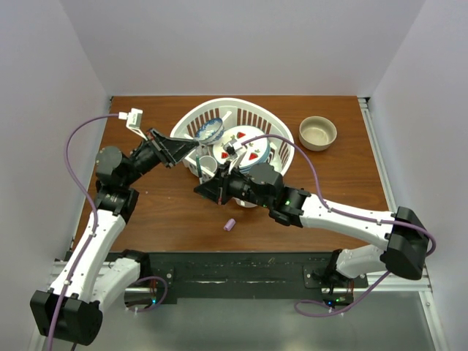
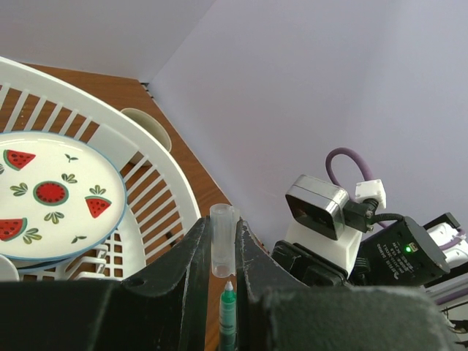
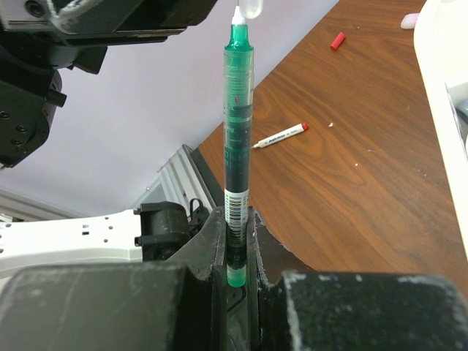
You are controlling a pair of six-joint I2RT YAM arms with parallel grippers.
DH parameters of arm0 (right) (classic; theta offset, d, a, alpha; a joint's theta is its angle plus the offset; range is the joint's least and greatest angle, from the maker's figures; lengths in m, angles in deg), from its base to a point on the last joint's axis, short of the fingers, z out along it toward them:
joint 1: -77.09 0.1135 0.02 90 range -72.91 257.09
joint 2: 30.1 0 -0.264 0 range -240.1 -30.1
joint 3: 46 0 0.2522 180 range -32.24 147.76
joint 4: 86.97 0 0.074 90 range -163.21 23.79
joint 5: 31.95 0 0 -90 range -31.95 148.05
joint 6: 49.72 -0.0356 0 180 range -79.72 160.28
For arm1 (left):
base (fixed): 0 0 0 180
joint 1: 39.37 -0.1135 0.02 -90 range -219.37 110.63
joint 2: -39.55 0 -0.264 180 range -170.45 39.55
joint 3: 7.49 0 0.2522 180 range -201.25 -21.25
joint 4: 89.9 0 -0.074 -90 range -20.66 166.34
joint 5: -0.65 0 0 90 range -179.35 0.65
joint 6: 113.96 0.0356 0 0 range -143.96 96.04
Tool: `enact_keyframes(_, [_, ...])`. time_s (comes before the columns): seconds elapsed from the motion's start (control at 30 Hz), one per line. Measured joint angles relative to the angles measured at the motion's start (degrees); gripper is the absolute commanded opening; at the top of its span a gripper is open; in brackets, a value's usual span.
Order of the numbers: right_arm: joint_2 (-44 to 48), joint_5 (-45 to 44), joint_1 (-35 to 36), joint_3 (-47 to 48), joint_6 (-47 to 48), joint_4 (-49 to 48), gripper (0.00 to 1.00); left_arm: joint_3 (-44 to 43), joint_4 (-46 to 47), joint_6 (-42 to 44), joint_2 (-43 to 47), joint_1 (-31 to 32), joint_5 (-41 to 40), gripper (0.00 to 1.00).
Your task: Insert the pens into the pen caps
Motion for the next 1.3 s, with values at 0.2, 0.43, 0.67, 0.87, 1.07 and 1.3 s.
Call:
enact_keyframes(0.2, [0.0,-0.5,0.0,0.0,0.0,0.0,0.0,0.0,-1.3,1.2,0.0,0.0,-0.6,0.0])
enact_keyframes(0.43, [-0.2,-1.2,0.0,0.0,0.0,0.0,0.0,-0.1,-2.1,1.7,0.0,0.0,-0.8,0.0])
enact_keyframes(0.67, [-2.4,-1.0,0.1,0.4,0.0,0.1,0.0,-1.7,-3.0,1.7,-0.3,0.0,-1.2,0.0])
enact_keyframes(0.87, [-2.9,-1.1,0.1,0.4,0.0,0.5,0.0,-2.9,-3.5,2.7,-0.3,0.0,-1.5,0.0])
enact_keyframes(1.07, [-2.8,-1.2,0.1,0.5,0.0,0.5,0.0,-2.9,-5.4,3.8,-0.2,0.0,-2.1,0.0])
enact_keyframes(1.3, [-2.8,-1.2,0.1,0.8,0.0,0.7,0.0,-2.9,-6.4,5.0,-0.2,0.0,-2.3,0.0])
